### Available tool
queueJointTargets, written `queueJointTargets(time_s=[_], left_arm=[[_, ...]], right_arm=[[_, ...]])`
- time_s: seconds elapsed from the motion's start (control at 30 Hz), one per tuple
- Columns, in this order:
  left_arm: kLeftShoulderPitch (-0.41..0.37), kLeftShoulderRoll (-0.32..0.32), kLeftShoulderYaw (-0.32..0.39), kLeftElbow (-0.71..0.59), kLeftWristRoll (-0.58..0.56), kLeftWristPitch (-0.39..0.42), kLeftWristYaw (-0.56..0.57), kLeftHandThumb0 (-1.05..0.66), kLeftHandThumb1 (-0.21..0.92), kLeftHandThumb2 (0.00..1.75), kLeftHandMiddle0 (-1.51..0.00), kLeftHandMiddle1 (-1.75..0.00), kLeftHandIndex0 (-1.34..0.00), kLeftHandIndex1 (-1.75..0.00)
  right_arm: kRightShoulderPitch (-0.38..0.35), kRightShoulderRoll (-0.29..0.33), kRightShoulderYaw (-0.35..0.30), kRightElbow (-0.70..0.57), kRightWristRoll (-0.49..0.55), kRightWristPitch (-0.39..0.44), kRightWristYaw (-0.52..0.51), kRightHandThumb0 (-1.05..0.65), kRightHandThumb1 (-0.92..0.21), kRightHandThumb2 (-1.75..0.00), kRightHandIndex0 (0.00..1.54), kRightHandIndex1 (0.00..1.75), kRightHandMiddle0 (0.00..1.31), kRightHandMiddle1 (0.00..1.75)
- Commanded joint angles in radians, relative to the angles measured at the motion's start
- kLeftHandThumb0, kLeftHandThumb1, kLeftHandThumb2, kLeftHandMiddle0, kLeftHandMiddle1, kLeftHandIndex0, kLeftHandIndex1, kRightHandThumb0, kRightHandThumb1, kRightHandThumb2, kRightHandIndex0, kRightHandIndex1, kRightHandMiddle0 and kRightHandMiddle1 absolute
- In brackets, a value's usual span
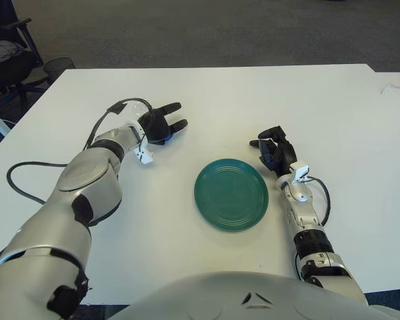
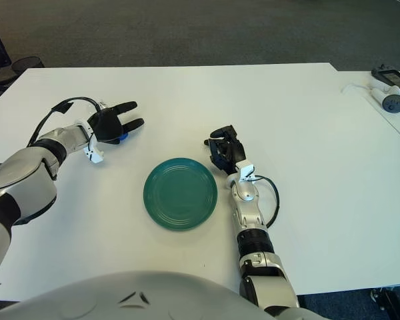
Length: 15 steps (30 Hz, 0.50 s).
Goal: Put the bottle into the plate.
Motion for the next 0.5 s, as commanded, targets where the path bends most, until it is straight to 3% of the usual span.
queueJointTargets(time_s=[0.0, 0.07, 0.17, 0.23, 0.27, 0.33, 0.43, 0.47], left_arm=[[0.025, -0.016, 0.024, 0.003, -0.024, 0.000, 0.000, -0.70, 0.92, 0.65, -0.09, -0.01, 0.00, -0.33], [0.030, -0.026, 0.050, 0.002, -0.050, -0.007, -0.003, -0.69, 0.92, 0.62, -0.11, -0.02, 0.00, -0.36], [0.038, -0.040, 0.091, 0.000, -0.091, -0.017, -0.005, -0.65, 0.90, 0.57, -0.24, -0.09, 0.00, -0.58], [0.044, -0.046, 0.119, 0.000, -0.118, -0.022, -0.002, -0.62, 0.85, 0.62, -0.30, -0.36, -0.01, -0.87], [0.052, -0.052, 0.132, 0.002, -0.131, -0.019, -0.007, -0.59, 0.79, 0.69, -0.29, -0.65, -0.01, -1.10], [0.066, -0.064, 0.148, 0.005, -0.144, -0.011, -0.020, -0.46, 0.81, 0.67, -0.32, -1.14, -0.15, -1.48], [0.074, -0.074, 0.161, 0.007, -0.152, -0.010, -0.029, -0.40, 0.80, 0.68, -0.34, -1.41, -0.23, -1.66], [0.074, -0.075, 0.172, 0.006, -0.162, -0.019, -0.029, -0.40, 0.80, 0.68, -0.34, -1.41, -0.23, -1.66]], right_arm=[[0.032, 0.000, -0.004, 0.074, 0.007, 0.048, 0.005, -0.35, -0.92, -0.51, 0.40, 1.08, 0.20, 1.75], [0.024, 0.000, -0.005, 0.084, 0.007, 0.048, 0.004, -0.35, -0.92, -0.51, 0.40, 1.08, 0.20, 1.75], [0.013, -0.001, -0.006, 0.096, 0.007, 0.053, 0.001, -0.35, -0.92, -0.51, 0.40, 1.08, 0.20, 1.75], [0.008, -0.001, -0.008, 0.101, 0.006, 0.058, -0.002, -0.35, -0.92, -0.51, 0.40, 1.08, 0.20, 1.75], [0.007, 0.000, -0.010, 0.103, 0.007, 0.058, -0.004, -0.35, -0.92, -0.51, 0.40, 1.08, 0.20, 1.75], [0.002, 0.000, -0.013, 0.112, 0.009, 0.055, -0.005, -0.35, -0.92, -0.51, 0.39, 1.08, 0.20, 1.75], [-0.003, 0.000, -0.017, 0.123, 0.012, 0.047, -0.004, -0.35, -0.92, -0.51, 0.39, 1.08, 0.20, 1.75], [-0.004, 0.000, -0.019, 0.127, 0.012, 0.041, -0.005, -0.35, -0.92, -0.51, 0.39, 1.08, 0.20, 1.75]])
